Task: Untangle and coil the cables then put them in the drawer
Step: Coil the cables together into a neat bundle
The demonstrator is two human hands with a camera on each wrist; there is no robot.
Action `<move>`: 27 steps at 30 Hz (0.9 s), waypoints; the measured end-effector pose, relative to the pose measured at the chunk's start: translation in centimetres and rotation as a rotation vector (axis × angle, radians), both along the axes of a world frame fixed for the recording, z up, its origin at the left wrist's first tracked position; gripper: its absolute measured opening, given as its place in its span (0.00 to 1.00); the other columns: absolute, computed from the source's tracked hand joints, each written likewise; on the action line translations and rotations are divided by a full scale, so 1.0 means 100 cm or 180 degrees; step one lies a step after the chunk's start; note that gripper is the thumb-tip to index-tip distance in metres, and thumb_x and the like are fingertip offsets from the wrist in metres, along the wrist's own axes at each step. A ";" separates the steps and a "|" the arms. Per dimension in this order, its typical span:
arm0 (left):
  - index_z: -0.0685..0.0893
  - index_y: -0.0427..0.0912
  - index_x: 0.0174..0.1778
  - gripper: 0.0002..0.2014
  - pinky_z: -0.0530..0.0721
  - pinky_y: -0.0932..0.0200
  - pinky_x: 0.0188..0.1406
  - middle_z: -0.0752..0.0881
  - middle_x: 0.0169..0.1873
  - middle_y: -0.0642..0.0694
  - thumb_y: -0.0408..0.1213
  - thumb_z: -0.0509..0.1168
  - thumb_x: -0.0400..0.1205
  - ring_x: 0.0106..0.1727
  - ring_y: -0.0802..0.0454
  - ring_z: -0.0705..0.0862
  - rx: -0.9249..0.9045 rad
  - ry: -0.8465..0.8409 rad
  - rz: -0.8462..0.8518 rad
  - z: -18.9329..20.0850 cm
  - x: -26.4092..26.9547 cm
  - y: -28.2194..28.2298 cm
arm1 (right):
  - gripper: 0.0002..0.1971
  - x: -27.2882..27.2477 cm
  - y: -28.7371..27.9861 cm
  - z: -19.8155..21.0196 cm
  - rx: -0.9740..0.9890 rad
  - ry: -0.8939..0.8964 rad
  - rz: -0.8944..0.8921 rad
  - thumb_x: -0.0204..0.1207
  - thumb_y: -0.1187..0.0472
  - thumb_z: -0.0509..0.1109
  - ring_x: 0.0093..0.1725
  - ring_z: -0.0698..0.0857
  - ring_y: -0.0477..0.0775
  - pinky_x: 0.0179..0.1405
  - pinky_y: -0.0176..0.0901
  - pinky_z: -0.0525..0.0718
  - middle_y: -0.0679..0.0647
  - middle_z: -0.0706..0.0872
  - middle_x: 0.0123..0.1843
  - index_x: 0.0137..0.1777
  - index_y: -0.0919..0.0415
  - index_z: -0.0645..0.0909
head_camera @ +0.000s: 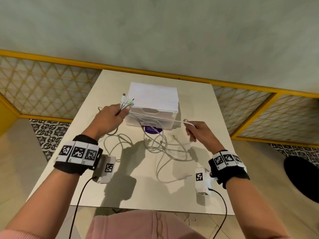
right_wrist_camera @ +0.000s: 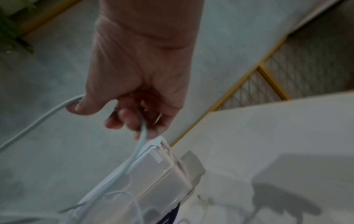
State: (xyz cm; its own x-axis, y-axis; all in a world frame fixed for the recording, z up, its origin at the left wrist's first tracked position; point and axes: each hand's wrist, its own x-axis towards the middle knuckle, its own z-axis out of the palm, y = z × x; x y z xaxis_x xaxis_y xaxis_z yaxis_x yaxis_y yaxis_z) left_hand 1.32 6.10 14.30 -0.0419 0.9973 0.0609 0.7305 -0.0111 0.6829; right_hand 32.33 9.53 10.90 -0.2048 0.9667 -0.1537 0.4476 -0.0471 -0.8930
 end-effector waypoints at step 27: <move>0.73 0.42 0.33 0.21 0.67 0.52 0.27 0.76 0.23 0.46 0.52 0.53 0.86 0.28 0.49 0.75 0.0100 0.0409 -0.0653 0.024 0.049 -0.003 | 0.51 -0.030 -0.007 0.024 0.0325 -0.0777 0.1158 0.60 0.47 0.83 0.77 0.63 0.41 0.72 0.35 0.63 0.44 0.62 0.81 0.81 0.44 0.58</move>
State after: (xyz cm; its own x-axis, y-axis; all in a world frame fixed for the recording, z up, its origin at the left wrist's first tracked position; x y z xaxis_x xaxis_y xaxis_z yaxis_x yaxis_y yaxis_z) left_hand 6.23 5.84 16.73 0.1714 0.9816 0.0837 0.7917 -0.1878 0.5814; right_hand 29.32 8.82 13.26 -0.5038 0.8512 -0.1472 0.6170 0.2354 -0.7509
